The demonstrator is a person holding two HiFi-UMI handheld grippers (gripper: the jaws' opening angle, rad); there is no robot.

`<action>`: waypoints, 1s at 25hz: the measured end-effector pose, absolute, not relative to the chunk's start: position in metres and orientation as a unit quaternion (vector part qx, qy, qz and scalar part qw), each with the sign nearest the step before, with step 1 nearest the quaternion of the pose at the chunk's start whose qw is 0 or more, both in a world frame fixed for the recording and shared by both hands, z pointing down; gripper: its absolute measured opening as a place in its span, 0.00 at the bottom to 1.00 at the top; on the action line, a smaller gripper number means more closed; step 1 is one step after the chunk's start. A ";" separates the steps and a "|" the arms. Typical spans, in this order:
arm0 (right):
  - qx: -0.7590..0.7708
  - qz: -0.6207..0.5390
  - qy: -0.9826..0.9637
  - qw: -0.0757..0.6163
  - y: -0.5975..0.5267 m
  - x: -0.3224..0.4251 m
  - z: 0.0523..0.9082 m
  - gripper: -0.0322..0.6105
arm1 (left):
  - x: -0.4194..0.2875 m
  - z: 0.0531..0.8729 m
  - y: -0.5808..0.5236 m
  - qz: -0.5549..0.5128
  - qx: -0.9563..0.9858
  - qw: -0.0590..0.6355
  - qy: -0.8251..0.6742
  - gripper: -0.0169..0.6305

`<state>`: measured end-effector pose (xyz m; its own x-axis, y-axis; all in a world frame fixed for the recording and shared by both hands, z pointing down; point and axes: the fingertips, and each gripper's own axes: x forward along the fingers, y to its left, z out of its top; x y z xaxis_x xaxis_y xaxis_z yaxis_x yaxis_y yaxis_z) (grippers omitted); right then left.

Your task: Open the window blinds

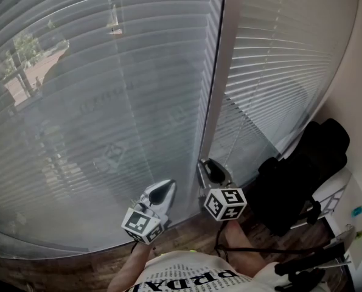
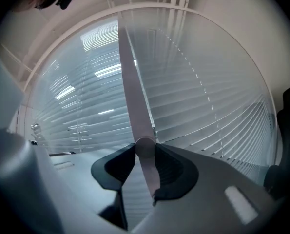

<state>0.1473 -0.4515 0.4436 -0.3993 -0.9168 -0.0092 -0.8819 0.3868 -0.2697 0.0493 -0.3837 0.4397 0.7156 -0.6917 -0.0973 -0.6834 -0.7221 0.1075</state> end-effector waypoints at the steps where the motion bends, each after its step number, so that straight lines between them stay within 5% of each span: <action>1: -0.543 -0.113 0.829 0.080 -0.452 0.147 0.444 0.26 | 0.049 0.440 -0.383 -0.065 0.926 0.032 -0.371 0.01; 8: -0.542 -0.103 0.831 0.076 -0.452 0.147 0.444 0.26 | 0.051 0.439 -0.380 -0.065 0.927 0.031 -0.369 0.01; 25: -0.534 0.175 0.811 -0.164 -0.446 0.135 0.431 0.26 | 0.059 0.440 -0.378 -0.061 0.926 0.028 -0.371 0.01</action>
